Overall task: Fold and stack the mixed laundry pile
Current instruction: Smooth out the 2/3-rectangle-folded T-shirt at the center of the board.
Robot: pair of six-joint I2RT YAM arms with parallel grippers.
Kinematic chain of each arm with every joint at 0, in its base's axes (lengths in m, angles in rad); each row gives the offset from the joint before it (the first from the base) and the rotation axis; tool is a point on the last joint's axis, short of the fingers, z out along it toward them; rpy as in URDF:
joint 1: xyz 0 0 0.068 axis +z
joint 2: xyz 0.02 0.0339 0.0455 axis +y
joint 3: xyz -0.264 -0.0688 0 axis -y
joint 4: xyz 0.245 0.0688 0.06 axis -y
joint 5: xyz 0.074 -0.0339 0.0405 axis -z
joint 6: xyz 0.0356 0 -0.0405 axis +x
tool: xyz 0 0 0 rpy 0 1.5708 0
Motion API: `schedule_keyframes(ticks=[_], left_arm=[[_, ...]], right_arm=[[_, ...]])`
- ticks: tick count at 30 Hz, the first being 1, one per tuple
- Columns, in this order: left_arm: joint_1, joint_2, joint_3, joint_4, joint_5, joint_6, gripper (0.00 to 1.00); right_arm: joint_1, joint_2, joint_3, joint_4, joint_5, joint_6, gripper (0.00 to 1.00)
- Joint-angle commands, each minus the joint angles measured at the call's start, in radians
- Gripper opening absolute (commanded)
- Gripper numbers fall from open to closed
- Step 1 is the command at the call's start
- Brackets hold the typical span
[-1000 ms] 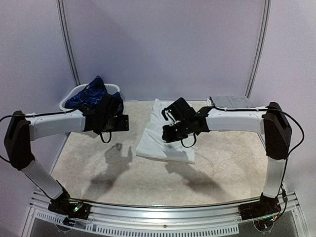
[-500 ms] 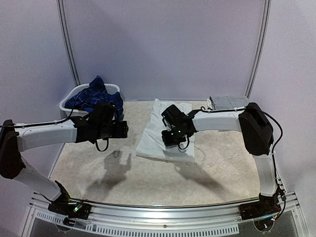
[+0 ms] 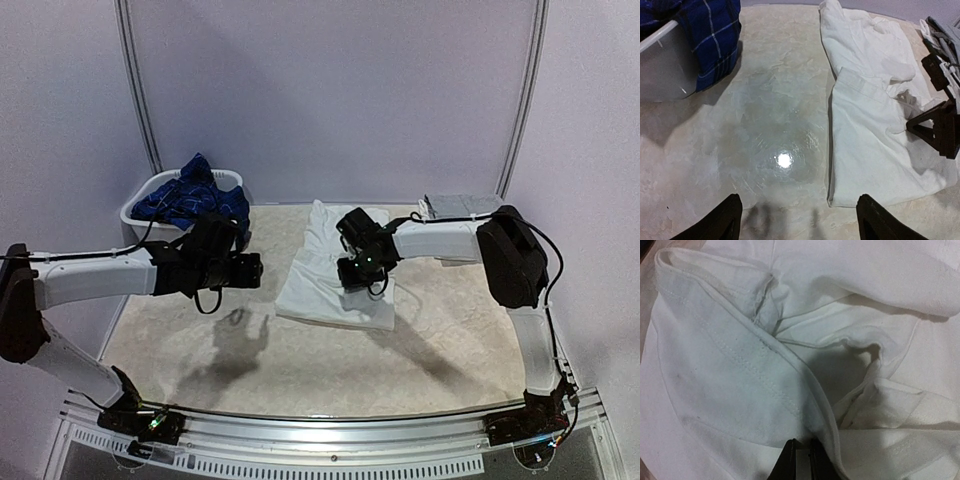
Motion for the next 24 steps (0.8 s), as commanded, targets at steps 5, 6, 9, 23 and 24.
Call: schedule_keyframes(ticks=[5, 6, 9, 23, 24], left_arm=[[-0.041, -0.028, -0.041, 0.008, -0.013, -0.003, 0.8], [-0.044, -0.027, -0.045, 0.009, -0.013, -0.002, 0.8], [-0.058, -0.028, -0.06, 0.013, -0.012, -0.006, 0.8], [-0.078, 0.001, -0.139, 0.128, 0.071, -0.016, 0.79], [-0.077, 0.005, -0.145, 0.142, 0.082, -0.02, 0.79]], right_arm=[[-0.056, 0.059, 0.085, 0.005, 0.002, -0.024, 0.12], [-0.061, 0.062, 0.088, 0.008, 0.0, -0.024, 0.12], [-0.076, 0.076, 0.099, 0.023, -0.003, -0.025, 0.12], [-0.092, -0.022, 0.248, -0.024, 0.039, -0.107, 0.44], [-0.092, -0.045, 0.248, -0.032, 0.043, -0.109, 0.49]])
